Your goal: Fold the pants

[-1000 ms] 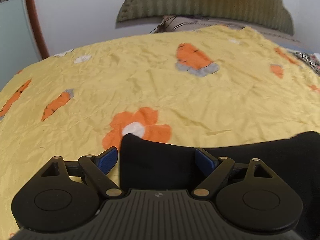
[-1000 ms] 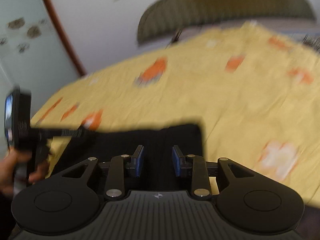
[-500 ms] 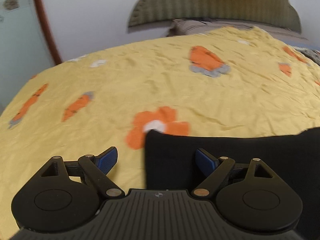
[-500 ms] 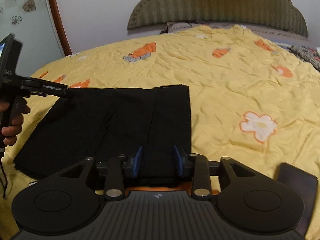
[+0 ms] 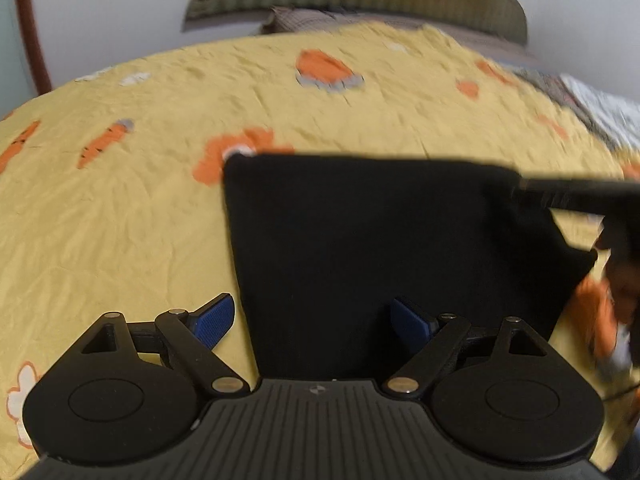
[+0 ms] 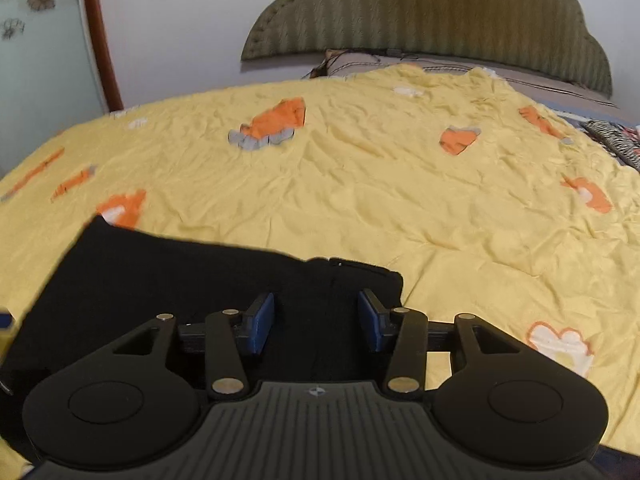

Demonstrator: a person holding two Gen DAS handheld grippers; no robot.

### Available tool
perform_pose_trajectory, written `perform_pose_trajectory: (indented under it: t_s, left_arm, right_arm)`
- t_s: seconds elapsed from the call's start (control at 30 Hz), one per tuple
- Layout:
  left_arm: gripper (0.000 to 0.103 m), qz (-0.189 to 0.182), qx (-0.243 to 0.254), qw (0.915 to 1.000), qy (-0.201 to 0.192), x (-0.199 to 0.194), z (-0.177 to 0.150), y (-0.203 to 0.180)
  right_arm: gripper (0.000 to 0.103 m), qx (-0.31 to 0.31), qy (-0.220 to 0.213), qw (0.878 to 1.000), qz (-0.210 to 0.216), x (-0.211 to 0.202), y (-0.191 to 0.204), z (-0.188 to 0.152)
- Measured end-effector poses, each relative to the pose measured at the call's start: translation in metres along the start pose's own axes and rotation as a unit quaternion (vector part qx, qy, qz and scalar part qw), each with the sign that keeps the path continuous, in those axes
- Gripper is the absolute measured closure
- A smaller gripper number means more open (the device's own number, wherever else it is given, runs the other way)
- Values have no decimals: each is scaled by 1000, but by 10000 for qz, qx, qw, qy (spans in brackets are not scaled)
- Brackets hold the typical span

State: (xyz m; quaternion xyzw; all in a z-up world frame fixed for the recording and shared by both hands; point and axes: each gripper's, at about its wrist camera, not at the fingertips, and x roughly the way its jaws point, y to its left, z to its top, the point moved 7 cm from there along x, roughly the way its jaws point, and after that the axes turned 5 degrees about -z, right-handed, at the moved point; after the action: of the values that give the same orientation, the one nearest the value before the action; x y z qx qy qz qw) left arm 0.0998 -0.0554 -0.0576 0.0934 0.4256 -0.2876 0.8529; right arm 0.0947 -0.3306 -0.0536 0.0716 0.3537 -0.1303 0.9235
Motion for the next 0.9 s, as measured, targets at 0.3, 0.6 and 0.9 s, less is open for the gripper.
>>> perform_pose_trajectory:
  t_s: [0.3, 0.6, 0.9]
  left_arm:
    - [17, 452, -630, 9969, -164, -19, 2, 55]
    - [15, -344, 410, 9985, -77, -55, -36, 46]
    - [14, -85, 1596, 9869, -217, -64, -72, 3]
  right_arm:
    - [56, -280, -196, 9993, -126, -31, 17, -19]
    - [48, -1428, -481, 9792, 1360, -94, 108, -76]
    - [40, -1665, -519, 9780, 1142, -87, 117, -90]
